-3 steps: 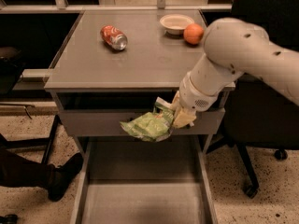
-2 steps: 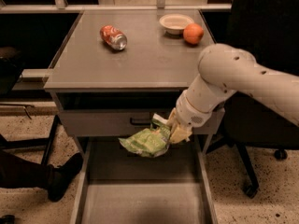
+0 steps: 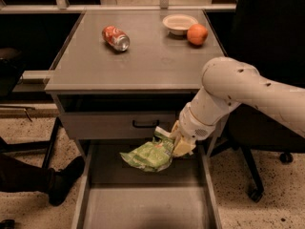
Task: Place green jalapeno chip bag into middle drawer
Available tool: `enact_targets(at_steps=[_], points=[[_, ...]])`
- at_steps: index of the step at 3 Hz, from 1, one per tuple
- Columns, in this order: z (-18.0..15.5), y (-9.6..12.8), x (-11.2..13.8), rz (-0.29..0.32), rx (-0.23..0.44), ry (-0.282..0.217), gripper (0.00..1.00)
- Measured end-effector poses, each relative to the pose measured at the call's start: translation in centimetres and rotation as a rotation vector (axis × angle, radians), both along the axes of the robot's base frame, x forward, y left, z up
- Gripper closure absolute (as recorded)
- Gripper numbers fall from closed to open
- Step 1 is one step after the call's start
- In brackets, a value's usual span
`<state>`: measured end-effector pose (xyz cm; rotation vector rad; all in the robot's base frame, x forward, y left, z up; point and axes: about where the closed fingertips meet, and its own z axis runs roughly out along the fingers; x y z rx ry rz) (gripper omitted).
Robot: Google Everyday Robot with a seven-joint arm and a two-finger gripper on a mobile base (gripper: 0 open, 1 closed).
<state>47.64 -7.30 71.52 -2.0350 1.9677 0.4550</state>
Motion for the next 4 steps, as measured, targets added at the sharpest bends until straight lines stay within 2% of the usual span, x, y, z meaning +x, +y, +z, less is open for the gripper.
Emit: enact_targets(at_steps=[1, 2, 3, 4], points=[[-0.7, -0.2, 0.0, -0.012, 0.023, -0.021, 1.00], [-5.3, -0.8, -1.4, -0.042, 0.101, -0.029, 1.00], [-11.6, -1.3, -1.5, -0.117, 0.136, -0.046, 1.00], [-15.4, -1.1, -0.4, -0.203, 0.174, -0.117, 1.00]])
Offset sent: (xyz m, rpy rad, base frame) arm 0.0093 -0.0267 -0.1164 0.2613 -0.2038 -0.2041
